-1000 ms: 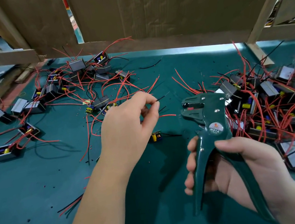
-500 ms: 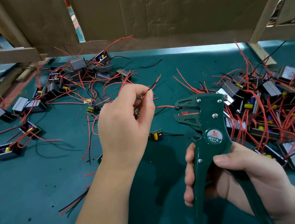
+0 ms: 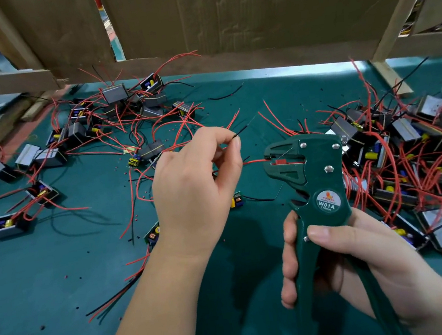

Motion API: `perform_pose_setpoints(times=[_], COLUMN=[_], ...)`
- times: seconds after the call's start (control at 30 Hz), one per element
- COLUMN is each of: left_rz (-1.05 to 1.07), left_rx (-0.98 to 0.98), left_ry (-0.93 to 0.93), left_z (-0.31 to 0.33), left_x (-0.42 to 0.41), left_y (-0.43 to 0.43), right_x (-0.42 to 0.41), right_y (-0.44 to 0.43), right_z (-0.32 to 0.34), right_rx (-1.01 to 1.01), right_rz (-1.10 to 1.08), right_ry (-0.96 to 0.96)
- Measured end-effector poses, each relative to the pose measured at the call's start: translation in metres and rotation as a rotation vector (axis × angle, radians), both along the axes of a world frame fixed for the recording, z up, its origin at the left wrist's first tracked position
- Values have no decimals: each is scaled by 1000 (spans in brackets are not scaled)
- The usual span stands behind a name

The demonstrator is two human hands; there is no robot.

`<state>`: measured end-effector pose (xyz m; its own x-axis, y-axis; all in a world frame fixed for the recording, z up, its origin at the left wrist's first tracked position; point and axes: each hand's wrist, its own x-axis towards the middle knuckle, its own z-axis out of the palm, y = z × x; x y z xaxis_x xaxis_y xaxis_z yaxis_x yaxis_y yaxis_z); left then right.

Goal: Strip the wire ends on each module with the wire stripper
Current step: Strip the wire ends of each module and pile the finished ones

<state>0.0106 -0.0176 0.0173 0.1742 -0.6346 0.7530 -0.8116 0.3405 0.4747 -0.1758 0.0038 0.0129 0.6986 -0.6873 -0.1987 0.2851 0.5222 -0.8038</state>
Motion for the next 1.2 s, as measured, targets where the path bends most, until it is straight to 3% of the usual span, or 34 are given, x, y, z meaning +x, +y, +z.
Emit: perform_pose_setpoints(times=[0.4,0.67,0.87,0.97,1.03,1.1,1.2], left_rz=[6,-98,-243,-258,-320,-432,-558], left_rx=[-26,91,300,420,479,534,584], left_ry=[-53,-31,175,448,804,1168,1450], left_z=[0,-2,-11,-11,-6,1,6], left_x=[0,-1,-11,-7,-7,-7,-6], left_y=[-1,-2,-2,-7,-10,-11,-12], right_x=[2,9,9,1,-1,1,6], right_y=[2,8,-4,-12,-13,-11,-4], right_z=[3,0,-5,-5,-4,-4,-4], right_rx=[-14,-38,44,107,137,114,55], right_rz=[-38,-269,-432,-479,-436,-315,-24], right_ry=[61,192,-104,-147,-133,-148,-214])
